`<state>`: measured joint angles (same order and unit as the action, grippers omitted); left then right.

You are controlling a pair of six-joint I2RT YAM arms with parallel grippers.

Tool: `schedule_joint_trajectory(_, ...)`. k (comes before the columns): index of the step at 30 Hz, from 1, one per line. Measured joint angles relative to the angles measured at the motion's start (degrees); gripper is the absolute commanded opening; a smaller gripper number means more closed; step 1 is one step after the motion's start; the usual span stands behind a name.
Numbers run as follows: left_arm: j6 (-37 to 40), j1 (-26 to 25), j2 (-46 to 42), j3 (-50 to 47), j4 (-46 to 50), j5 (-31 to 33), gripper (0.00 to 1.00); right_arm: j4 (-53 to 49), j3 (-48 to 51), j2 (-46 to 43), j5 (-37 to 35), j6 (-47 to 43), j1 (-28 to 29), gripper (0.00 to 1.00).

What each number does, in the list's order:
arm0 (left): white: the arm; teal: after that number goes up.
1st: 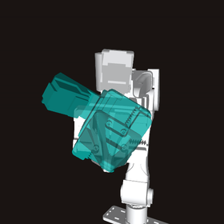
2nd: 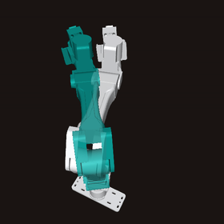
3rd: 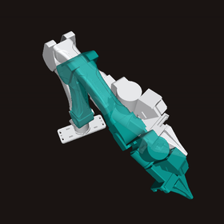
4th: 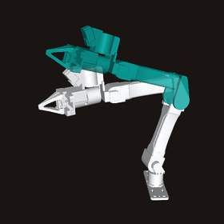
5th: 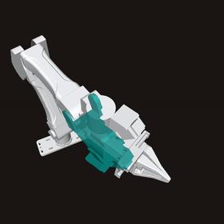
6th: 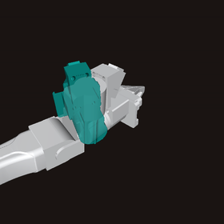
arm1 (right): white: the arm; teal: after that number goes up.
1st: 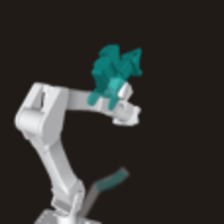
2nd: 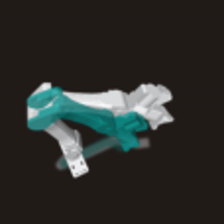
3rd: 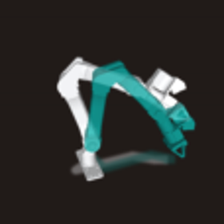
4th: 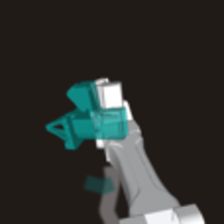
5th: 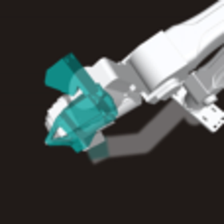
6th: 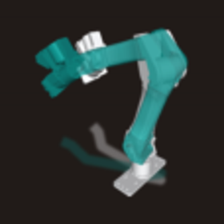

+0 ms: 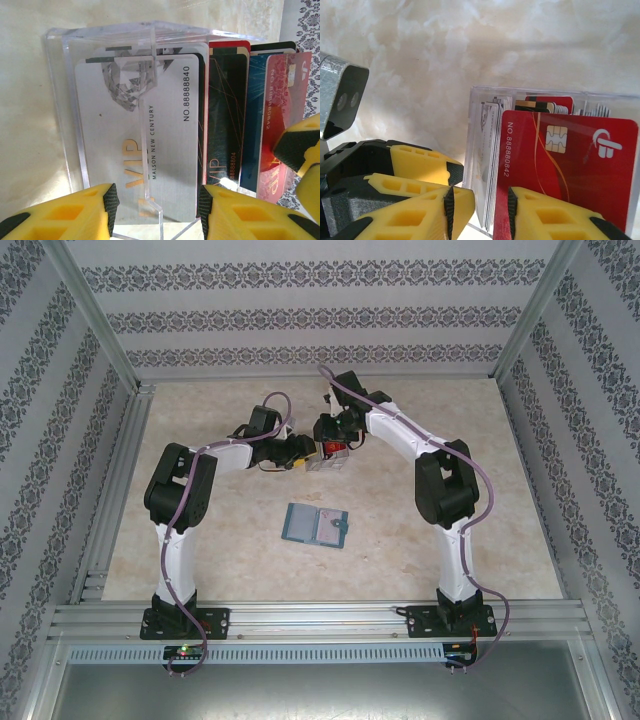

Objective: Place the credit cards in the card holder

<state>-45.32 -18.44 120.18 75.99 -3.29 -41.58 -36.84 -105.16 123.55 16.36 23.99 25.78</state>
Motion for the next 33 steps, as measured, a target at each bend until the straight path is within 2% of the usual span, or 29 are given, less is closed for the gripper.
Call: schedule_joint_trajectory(33, -0.2, 0.0, 0.3, 0.2, -0.2, 0.0, 0.47, 0.4, -0.8, 0.6, 4.2, 1.7, 0.2, 0.4)
